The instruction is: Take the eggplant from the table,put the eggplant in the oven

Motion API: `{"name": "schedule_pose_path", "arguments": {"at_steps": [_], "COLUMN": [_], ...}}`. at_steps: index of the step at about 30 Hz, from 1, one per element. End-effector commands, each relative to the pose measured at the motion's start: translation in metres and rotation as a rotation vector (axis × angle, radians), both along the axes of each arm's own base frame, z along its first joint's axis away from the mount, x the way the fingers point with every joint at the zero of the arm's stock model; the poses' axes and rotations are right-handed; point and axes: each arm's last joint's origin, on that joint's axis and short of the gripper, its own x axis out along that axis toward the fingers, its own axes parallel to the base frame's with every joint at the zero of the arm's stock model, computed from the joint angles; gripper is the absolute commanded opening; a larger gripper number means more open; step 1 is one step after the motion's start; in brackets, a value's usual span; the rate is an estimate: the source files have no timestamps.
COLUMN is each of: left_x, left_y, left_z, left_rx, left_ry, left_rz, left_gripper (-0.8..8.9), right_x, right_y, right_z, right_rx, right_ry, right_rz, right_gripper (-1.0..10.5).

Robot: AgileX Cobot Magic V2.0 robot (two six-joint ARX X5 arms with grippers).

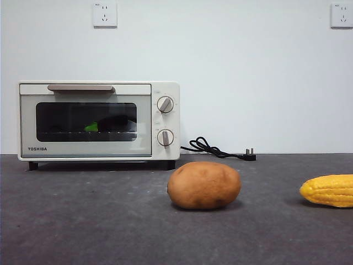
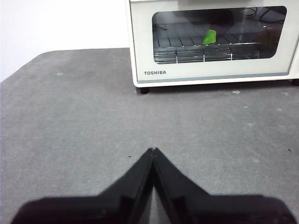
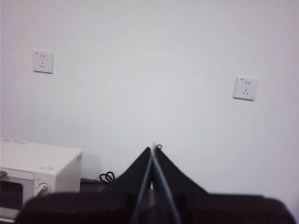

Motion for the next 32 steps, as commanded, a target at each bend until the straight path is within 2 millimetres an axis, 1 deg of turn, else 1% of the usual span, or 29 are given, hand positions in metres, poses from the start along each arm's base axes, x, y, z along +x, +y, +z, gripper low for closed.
{"name": "schedule_pose_path", "arguments": {"at_steps": [1,8,11,14,17,20,23,28,32], "left_x": [0.001,0.001,0.001,0.001,0.001,0.001,0.001,0.001,0.001], "left_y": [0.0,0.0,0.0,0.0,0.0,0.0,0.0,0.0,0.0], "left_z": [-0.002,-0.002,-0.002,-0.002,-0.002,-0.002,-0.002,-0.002,-0.002], "left_rx": [-0.007,-0.007,-0.007,-0.007,-0.007,-0.007,-0.007,-0.007,-0.007], "left_ry": [-0.003,-0.003,-0.003,-0.003,-0.003,-0.003,-0.003,-0.003,-0.001], "left_rz": [-0.005,-0.005,-0.005,-0.005,-0.005,-0.005,-0.005,-0.005,-0.005], "left_gripper": [-0.04,-0.04,-0.04,-0.04,-0.04,-0.04,-0.04,-0.04,-0.04], "right_x": [0.026,0.078,0.096,0.107,0.114,0.121,0.125,0.129,0.133], "right_y": [0.0,-0.001,-0.001,-0.002,-0.002,-0.002,-0.002,-0.002,-0.002], "right_z": [-0.036,-0.121,-0.152,-0.178,-0.199,-0.215,-0.227,-0.24,-0.257], "right_rx": [0.0,0.039,0.077,0.09,0.1,0.1,0.101,0.102,0.103], "right_ry": [-0.003,-0.006,0.012,0.04,0.072,0.117,0.152,0.192,0.24], "right_rz": [-0.002,0.009,0.017,0.019,0.019,0.017,0.015,0.013,0.011], "right_gripper": [0.0,0.0,0.0,0.0,0.0,0.0,0.0,0.0,0.0]}}
